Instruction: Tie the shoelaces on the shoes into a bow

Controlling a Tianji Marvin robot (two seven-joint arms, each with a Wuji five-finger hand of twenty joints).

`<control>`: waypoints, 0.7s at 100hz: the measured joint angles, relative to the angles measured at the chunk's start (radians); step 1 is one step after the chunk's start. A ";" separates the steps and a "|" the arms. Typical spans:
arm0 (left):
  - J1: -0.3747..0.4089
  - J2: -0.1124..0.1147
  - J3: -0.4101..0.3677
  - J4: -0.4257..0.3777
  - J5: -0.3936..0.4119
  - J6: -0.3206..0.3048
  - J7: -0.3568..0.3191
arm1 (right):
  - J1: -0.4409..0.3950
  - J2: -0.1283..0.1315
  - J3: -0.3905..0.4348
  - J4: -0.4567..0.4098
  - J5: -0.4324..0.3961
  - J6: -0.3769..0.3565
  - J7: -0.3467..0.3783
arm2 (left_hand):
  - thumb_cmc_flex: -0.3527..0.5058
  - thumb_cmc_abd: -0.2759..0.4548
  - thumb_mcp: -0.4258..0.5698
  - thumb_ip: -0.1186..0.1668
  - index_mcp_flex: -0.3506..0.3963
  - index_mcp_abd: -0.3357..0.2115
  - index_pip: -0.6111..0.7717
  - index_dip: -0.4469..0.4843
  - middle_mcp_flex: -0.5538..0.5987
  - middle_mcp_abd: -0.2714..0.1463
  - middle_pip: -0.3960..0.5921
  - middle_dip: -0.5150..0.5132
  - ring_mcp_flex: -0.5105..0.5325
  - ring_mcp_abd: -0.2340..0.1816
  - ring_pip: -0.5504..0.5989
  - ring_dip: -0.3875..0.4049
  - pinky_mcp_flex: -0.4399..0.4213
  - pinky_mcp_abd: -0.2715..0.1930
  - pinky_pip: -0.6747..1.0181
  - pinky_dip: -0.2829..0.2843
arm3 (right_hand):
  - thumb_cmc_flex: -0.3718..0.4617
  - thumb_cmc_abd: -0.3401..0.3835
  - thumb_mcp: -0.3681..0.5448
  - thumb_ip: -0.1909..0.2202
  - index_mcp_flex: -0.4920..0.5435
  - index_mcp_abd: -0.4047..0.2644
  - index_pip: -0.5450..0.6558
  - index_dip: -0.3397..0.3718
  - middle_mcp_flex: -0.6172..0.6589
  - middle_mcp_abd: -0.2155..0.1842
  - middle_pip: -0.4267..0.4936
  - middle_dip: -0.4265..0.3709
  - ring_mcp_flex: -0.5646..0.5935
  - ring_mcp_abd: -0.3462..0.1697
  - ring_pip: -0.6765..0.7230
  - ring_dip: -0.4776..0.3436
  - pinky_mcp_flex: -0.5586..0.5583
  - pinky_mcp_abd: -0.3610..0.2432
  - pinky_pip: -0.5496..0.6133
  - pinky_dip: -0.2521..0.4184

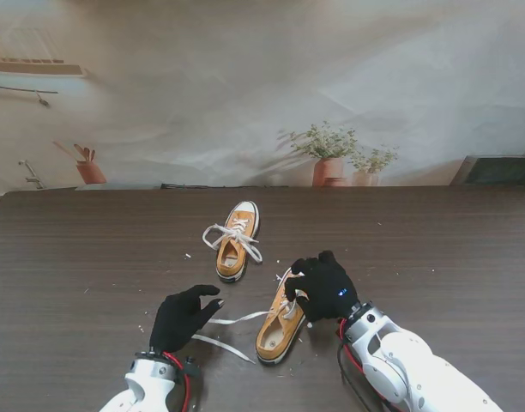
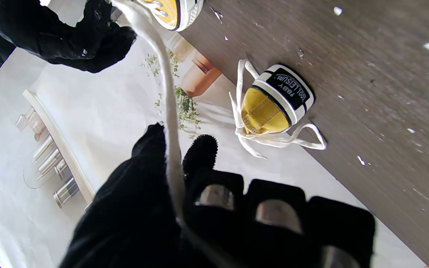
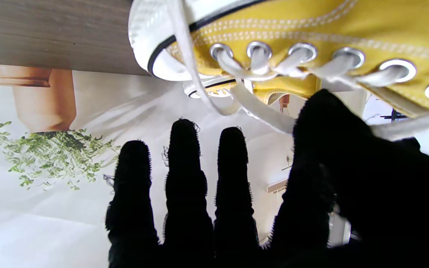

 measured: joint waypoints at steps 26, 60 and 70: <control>-0.001 0.001 0.004 -0.015 -0.003 -0.001 -0.013 | -0.036 -0.006 0.041 -0.031 0.007 -0.070 -0.021 | 0.000 0.000 0.000 0.000 0.000 0.000 0.009 0.000 0.000 0.000 0.000 0.000 0.000 0.000 0.000 0.000 0.000 0.000 0.000 0.000 | -0.014 0.003 0.013 0.000 0.000 0.026 -0.006 0.074 0.000 0.000 0.007 0.000 -0.014 0.000 0.005 0.000 -0.066 0.000 -0.009 -0.009; -0.012 0.002 0.021 -0.017 -0.012 -0.008 -0.024 | -0.136 -0.052 0.131 -0.080 0.294 -0.259 0.059 | 0.000 0.014 -0.011 0.000 0.000 0.000 0.012 0.000 0.000 0.000 0.000 0.000 0.000 0.000 0.000 0.000 0.000 0.000 0.000 0.000 | -0.024 -0.029 0.053 0.002 0.022 0.158 0.030 0.149 0.060 0.059 -0.134 -0.054 -0.062 0.050 -0.106 -0.059 -0.156 -0.028 -0.066 -0.156; -0.012 0.002 0.021 -0.017 -0.012 -0.012 -0.027 | -0.152 -0.067 0.133 -0.088 0.306 -0.244 0.057 | 0.000 0.014 -0.011 0.000 0.000 0.000 0.014 0.000 0.000 0.000 0.000 0.000 0.000 0.000 0.000 0.000 0.000 0.000 0.000 0.000 | -0.015 0.003 0.052 0.002 -0.028 0.240 0.109 0.233 0.304 0.097 -0.200 -0.088 0.108 0.058 -0.114 -0.072 -0.073 -0.028 -0.046 -0.182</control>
